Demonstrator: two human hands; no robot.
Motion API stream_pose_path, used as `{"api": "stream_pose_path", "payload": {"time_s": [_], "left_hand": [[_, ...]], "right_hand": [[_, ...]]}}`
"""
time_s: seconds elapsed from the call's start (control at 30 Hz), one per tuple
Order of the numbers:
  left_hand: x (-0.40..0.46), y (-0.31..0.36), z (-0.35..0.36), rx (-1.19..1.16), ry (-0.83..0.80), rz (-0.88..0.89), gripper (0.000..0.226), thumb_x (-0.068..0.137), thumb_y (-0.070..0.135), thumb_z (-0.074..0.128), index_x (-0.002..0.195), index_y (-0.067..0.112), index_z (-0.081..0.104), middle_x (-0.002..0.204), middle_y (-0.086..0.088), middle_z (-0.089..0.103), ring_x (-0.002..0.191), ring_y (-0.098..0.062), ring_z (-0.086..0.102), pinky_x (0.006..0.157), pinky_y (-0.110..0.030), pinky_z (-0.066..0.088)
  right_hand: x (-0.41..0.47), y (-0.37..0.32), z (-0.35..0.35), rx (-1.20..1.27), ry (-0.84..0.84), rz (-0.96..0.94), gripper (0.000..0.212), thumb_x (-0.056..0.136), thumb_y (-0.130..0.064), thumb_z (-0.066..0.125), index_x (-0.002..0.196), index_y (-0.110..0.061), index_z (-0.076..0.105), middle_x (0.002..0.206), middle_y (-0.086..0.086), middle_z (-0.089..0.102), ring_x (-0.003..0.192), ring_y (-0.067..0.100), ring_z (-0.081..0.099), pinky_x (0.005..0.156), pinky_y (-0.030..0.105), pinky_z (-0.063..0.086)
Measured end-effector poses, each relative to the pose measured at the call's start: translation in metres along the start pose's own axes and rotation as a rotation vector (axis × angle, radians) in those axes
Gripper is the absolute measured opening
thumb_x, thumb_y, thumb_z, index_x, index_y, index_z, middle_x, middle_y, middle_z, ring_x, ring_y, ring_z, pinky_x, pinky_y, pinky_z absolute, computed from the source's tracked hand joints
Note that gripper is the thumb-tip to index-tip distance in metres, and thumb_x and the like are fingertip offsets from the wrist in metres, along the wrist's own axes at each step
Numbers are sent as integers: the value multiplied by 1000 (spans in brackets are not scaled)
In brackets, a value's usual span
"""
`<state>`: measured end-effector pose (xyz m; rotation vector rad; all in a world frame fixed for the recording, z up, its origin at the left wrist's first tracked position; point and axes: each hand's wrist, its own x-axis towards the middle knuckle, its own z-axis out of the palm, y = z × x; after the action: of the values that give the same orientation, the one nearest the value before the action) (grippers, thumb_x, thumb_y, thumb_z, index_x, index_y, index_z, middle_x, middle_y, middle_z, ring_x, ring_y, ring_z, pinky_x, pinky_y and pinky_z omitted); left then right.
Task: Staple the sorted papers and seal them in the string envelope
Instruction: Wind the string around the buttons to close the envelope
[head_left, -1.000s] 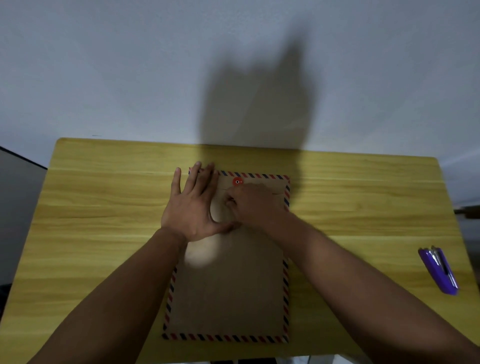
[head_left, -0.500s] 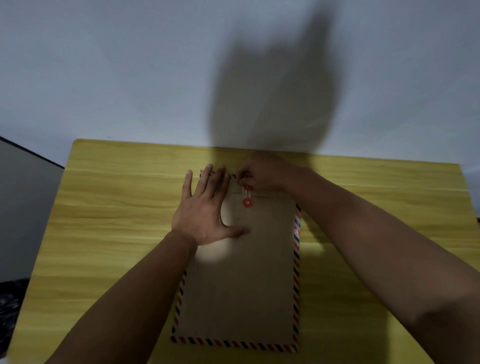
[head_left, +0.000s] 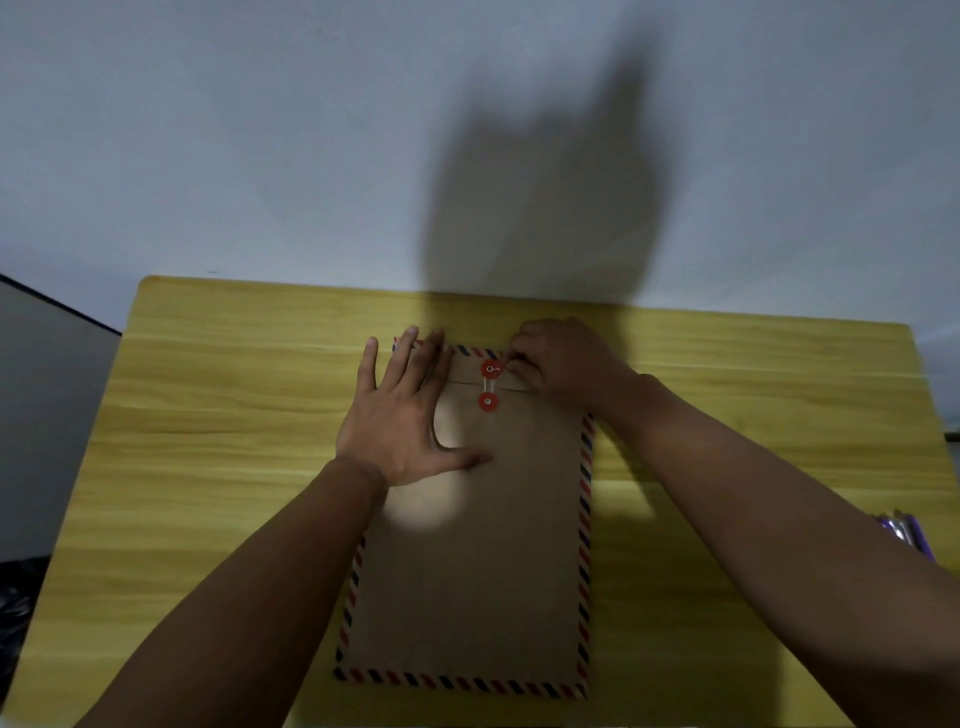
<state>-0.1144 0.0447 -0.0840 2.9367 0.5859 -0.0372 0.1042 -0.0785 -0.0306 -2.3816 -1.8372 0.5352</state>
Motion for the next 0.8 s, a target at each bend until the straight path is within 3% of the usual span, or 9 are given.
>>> {"api": "stream_pose_path", "payload": {"time_s": [0.17,0.3,0.43,0.6,0.8], "left_hand": [[0,1,0,18,10,0,136,68,108,30,166,14,27,176,-3,18,165,-25,3,128,-67,7],[0,2,0,21,8,-2,137,67,108,30,165,13,27,176,-2,17,165,-25,4,128,-67,7],[0,3,-1,27,10,-3,137,68,108,30,165,13,28,177,-2,17,165,-25,4,128,-67,7],[0,2,0,27,10,-2,136,68,108,29,166,12,28,177,-2,15,166,-25,2,128,-67,7],[0,2,2,35,12,0,135,69,108,30,166,13,27,178,-3,14,166,-26,1,128,-67,7]], "right_hand": [[4,-2,-7,-60,93,-51,34,103,-38,56,102,-8,72,103,9,66,96,30,64,80,40,43],[16,-12,-6,-168,106,-131,33,106,-41,44,110,-18,68,112,2,62,105,24,61,86,38,33],[23,-13,-8,-191,71,-160,33,106,-39,43,112,-19,68,113,1,63,105,25,62,85,37,34],[24,-3,-7,-59,78,-65,23,98,-39,59,103,-20,71,107,-3,67,101,21,64,85,34,43],[24,1,5,208,153,156,22,83,-40,79,79,-19,73,88,-1,69,82,19,65,69,32,50]]}}
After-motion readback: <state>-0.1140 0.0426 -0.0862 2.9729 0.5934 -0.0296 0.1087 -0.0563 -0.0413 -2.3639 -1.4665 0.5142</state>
